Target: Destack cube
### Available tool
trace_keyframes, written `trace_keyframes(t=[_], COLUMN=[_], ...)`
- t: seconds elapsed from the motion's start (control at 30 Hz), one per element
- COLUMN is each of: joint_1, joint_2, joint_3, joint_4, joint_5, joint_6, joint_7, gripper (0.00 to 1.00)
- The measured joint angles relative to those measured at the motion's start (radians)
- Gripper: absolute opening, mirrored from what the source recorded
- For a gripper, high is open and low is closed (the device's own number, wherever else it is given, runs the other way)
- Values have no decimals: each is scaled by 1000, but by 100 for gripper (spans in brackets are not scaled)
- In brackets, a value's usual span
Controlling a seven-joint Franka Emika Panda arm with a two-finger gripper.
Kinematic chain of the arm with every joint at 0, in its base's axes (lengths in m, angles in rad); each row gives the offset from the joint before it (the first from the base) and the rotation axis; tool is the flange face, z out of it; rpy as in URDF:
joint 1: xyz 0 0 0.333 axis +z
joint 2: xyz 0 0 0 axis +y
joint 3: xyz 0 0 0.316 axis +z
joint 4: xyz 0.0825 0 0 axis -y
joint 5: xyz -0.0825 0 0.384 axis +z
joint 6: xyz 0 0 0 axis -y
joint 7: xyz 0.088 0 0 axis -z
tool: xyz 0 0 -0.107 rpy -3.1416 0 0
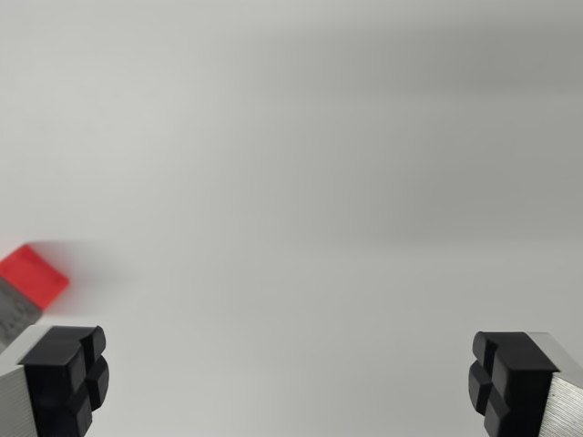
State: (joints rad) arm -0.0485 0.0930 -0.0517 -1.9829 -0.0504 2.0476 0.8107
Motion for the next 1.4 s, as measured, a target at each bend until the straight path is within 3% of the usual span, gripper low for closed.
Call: trace_keyframes(t=[0.73,1.4], joint_1=[3,26], joint_2=[-1,-28], joint_3=[2,23], joint_4=[-10,-90], joint_5=[0,0], joint_6=[5,61], joint_7=[-4,-39], gripper=[100,100])
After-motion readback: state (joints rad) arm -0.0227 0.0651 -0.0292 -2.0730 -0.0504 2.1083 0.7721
